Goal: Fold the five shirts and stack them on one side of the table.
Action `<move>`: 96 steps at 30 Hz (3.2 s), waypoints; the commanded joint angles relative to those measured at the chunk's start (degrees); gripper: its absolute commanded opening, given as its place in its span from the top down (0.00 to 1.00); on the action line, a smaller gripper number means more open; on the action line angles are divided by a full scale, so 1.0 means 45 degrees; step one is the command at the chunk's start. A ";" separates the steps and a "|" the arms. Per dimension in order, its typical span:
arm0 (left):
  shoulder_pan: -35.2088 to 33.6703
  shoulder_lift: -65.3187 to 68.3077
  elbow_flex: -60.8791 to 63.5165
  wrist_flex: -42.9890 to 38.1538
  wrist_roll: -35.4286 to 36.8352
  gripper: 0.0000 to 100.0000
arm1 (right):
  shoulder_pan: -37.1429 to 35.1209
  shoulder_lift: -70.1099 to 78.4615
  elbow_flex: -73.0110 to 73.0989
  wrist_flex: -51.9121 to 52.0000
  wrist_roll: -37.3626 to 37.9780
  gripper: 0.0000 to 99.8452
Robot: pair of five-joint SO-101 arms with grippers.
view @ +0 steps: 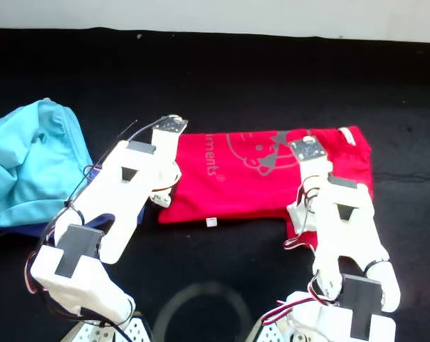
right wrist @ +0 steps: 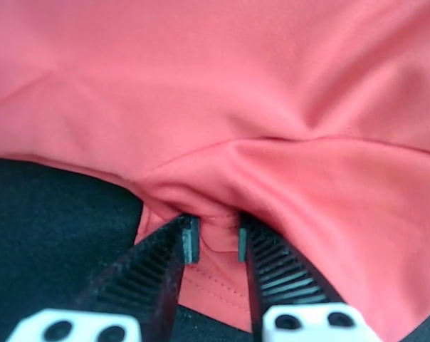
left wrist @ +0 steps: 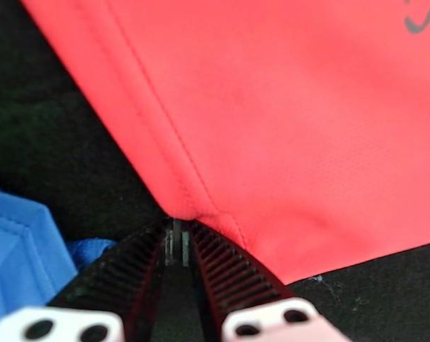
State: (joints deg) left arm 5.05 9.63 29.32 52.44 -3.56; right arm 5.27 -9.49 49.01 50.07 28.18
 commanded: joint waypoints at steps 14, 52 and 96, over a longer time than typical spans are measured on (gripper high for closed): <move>-0.0029 -0.0068 -0.0068 -0.0664 -0.0078 0.99 | 0.1475 0.0049 -0.3448 0.2725 0.0176 0.99; -0.0088 -0.0068 -0.0088 -0.0684 -0.0078 0.99 | 0.0264 -0.0029 -0.3175 0.5441 0.2364 0.85; -0.0088 -0.0088 -0.0010 -0.0840 0.0000 0.99 | 0.1729 -0.2862 -0.1201 0.3253 0.2364 0.99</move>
State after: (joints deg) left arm 5.05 9.54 29.58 52.00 -3.56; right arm 10.99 -21.80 47.87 62.11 38.55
